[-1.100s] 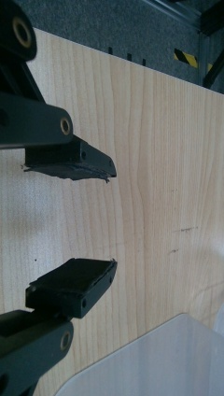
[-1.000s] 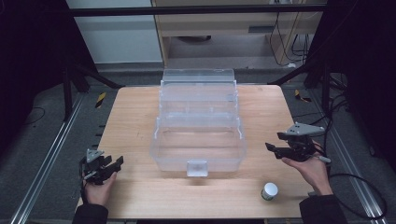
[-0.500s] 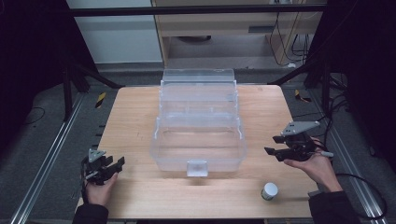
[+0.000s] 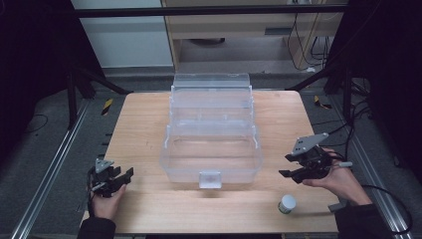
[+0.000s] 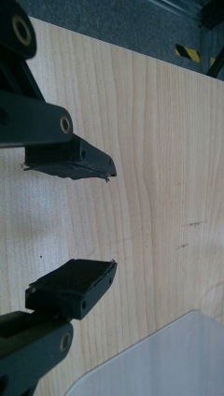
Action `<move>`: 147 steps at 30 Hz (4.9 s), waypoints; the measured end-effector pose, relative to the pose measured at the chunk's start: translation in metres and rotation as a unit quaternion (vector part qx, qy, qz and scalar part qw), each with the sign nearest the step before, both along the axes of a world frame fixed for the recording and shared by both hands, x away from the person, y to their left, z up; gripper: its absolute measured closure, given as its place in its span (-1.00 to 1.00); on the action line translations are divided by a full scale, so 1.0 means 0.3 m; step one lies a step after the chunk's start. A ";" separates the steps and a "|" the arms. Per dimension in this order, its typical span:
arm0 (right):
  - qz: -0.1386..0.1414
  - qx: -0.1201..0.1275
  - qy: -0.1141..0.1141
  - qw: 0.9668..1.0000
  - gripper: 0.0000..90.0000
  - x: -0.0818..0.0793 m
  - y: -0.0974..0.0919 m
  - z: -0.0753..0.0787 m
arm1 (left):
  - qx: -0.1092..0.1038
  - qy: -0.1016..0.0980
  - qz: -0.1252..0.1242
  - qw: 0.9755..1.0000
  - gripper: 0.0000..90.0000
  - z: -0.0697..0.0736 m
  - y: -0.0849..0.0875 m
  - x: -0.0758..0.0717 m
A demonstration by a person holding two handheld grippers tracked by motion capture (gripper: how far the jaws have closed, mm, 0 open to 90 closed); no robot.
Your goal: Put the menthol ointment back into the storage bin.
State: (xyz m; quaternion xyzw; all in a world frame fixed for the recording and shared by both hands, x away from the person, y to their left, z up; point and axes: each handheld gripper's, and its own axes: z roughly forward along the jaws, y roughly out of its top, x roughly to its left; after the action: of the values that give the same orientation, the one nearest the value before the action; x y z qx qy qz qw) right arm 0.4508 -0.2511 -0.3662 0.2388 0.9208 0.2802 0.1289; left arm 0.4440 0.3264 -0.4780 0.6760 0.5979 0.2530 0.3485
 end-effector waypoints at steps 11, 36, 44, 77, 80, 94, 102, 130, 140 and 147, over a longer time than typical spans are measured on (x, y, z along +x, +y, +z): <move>0.049 -0.047 0.035 0.997 -0.15 -0.030 0.030 -0.032 | 0.002 0.002 -0.003 1.000 0.04 -0.004 -0.002 0.002; 0.126 -0.138 0.088 0.978 -0.20 -0.086 0.064 -0.097 | 0.007 0.001 -0.007 1.000 0.04 -0.003 -0.005 0.001; 0.138 -0.158 0.094 0.973 -0.22 -0.093 0.062 -0.123 | 0.009 0.001 -0.008 1.000 0.04 -0.003 -0.007 0.001; 0.154 -0.206 0.122 0.959 0.08 -0.091 0.092 -0.229 | 0.012 0.002 -0.009 1.000 0.04 -0.005 -0.008 0.002; 0.153 -0.208 0.122 0.958 0.11 -0.090 0.092 -0.229 | 0.013 0.002 -0.009 1.000 0.04 -0.005 -0.008 0.002; 0.138 -0.203 0.126 0.961 0.12 -0.080 0.099 -0.201 | 0.013 0.002 -0.009 1.000 0.04 -0.005 -0.008 0.002; 0.120 -0.190 0.123 0.967 0.12 -0.058 0.107 -0.132 | 0.014 0.003 -0.010 1.000 0.04 -0.005 -0.010 0.003; 0.102 -0.164 0.107 0.975 0.12 0.043 0.141 0.078 | 0.013 0.006 -0.012 1.000 0.05 -0.007 -0.010 0.005; 0.104 -0.154 0.098 0.978 0.12 0.093 0.174 0.144 | 0.013 0.011 -0.016 1.000 0.05 -0.010 -0.011 0.008; 0.108 -0.155 0.095 0.977 0.12 0.119 0.199 0.186 | 0.013 0.011 -0.016 1.000 0.05 -0.010 -0.011 0.008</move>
State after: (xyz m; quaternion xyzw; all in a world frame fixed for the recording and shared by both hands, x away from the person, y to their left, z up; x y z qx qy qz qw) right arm 0.4864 -0.1914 -0.3104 0.1402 0.9815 0.1225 0.0456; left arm 0.4465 0.3231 -0.4809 0.6923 0.5876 0.2479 0.3375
